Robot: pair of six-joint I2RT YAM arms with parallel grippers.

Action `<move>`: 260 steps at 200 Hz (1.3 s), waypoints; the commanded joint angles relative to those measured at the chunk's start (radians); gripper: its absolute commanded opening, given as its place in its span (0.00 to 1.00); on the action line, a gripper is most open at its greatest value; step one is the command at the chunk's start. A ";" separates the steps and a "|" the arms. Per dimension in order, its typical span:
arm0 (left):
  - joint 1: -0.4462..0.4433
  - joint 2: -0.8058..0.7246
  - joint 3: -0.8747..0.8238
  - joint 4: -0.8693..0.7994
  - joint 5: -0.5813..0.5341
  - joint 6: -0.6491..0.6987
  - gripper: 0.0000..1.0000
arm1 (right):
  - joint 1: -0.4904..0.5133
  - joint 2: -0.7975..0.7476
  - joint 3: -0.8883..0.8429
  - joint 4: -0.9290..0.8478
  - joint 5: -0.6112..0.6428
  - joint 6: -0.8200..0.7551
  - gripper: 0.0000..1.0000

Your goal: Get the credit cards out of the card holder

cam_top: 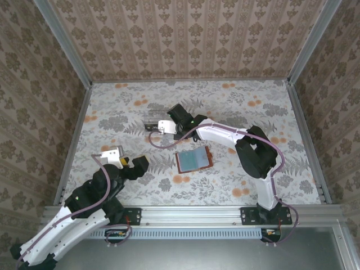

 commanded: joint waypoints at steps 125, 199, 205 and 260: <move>0.019 -0.016 -0.012 -0.001 0.007 0.001 0.95 | -0.017 0.062 0.029 0.122 0.179 0.039 0.34; 0.022 0.004 -0.027 0.028 0.029 -0.010 0.94 | -0.017 -0.156 -0.100 0.130 0.107 0.307 0.35; 0.022 0.014 -0.032 0.043 0.036 -0.012 0.93 | -0.018 -0.187 -0.125 0.134 0.100 0.350 0.35; 0.024 0.236 -0.045 0.234 0.151 -0.042 0.91 | -0.024 -0.452 -0.372 0.112 0.054 0.837 0.37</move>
